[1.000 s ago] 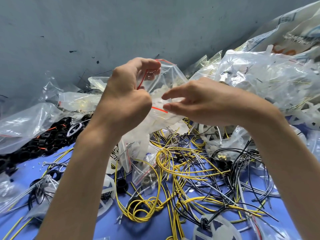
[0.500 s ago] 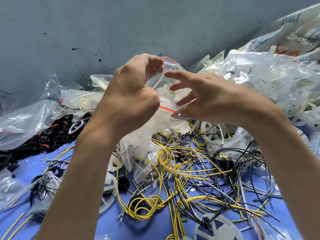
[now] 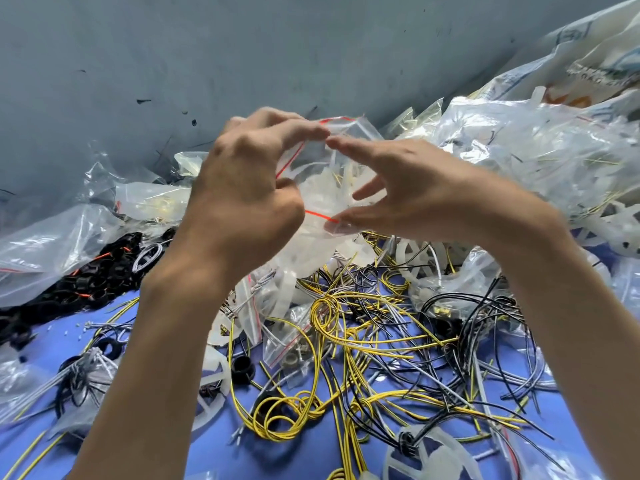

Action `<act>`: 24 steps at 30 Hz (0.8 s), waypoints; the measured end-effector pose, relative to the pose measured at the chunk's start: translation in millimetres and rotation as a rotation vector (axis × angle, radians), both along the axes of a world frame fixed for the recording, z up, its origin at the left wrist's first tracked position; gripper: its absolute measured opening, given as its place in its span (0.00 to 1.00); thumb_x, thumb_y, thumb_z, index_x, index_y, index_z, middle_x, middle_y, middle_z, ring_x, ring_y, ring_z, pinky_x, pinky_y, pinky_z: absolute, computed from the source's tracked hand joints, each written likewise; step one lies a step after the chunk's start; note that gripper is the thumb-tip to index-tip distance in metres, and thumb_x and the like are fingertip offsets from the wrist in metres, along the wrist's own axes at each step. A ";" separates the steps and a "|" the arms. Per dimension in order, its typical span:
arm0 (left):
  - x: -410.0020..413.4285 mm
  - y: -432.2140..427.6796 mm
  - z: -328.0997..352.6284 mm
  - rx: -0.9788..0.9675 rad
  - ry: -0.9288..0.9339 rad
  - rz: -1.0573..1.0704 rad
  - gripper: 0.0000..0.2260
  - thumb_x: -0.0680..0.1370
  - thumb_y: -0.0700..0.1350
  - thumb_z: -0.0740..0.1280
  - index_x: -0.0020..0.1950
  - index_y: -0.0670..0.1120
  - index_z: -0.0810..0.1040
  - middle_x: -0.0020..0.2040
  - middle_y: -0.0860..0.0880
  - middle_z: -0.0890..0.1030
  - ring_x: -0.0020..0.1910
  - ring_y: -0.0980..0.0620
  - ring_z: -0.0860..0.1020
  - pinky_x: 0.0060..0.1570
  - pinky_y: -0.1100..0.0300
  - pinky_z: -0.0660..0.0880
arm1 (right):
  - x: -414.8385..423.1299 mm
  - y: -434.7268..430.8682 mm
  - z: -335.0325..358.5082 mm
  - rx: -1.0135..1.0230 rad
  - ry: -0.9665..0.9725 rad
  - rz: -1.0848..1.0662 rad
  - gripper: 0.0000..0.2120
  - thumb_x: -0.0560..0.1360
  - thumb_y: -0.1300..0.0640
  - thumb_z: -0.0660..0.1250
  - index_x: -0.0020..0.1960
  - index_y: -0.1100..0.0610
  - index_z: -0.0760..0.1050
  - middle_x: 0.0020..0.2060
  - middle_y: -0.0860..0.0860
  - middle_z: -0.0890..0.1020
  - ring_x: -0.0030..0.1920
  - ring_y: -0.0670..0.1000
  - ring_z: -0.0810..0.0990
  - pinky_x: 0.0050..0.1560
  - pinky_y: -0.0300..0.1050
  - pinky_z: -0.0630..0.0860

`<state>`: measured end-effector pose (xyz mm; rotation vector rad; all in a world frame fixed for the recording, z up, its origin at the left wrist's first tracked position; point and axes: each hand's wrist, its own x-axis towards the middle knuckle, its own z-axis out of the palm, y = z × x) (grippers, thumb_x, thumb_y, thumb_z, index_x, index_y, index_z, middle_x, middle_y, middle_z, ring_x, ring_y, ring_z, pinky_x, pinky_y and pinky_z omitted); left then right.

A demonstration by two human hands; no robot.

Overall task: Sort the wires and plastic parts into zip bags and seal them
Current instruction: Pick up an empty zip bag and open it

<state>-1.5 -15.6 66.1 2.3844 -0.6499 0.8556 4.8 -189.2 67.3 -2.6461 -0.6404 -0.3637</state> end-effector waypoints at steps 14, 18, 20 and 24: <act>-1.9 1.2 2.2 -0.073 0.110 0.251 0.18 0.70 0.41 0.56 0.56 0.49 0.75 0.50 0.47 0.80 0.48 0.41 0.76 0.50 0.53 0.73 | 3.1 11.7 -11.6 -0.130 0.002 0.168 0.40 0.73 0.42 0.65 0.77 0.44 0.46 0.77 0.47 0.45 0.71 0.49 0.65 0.69 0.46 0.66; -13.2 1.8 11.9 -0.089 -0.138 0.300 0.20 0.70 0.33 0.56 0.59 0.44 0.75 0.51 0.44 0.78 0.49 0.41 0.75 0.50 0.53 0.69 | -2.3 20.6 -10.2 -0.061 0.028 0.287 0.33 0.77 0.49 0.64 0.76 0.44 0.51 0.77 0.48 0.46 0.64 0.45 0.73 0.64 0.36 0.69; -18.3 1.1 16.5 -0.079 -0.214 0.318 0.23 0.69 0.32 0.55 0.60 0.43 0.76 0.57 0.43 0.78 0.52 0.41 0.75 0.53 0.50 0.71 | -3.6 20.3 -6.5 0.036 0.032 0.321 0.31 0.77 0.50 0.64 0.75 0.46 0.55 0.77 0.47 0.49 0.62 0.43 0.74 0.59 0.29 0.70; -16.9 4.6 16.7 -0.004 -0.196 0.303 0.25 0.68 0.32 0.55 0.62 0.44 0.77 0.64 0.49 0.75 0.62 0.43 0.72 0.61 0.51 0.70 | -4.0 14.5 -3.0 0.046 0.068 0.285 0.28 0.77 0.49 0.63 0.75 0.46 0.58 0.76 0.46 0.54 0.57 0.42 0.78 0.56 0.28 0.70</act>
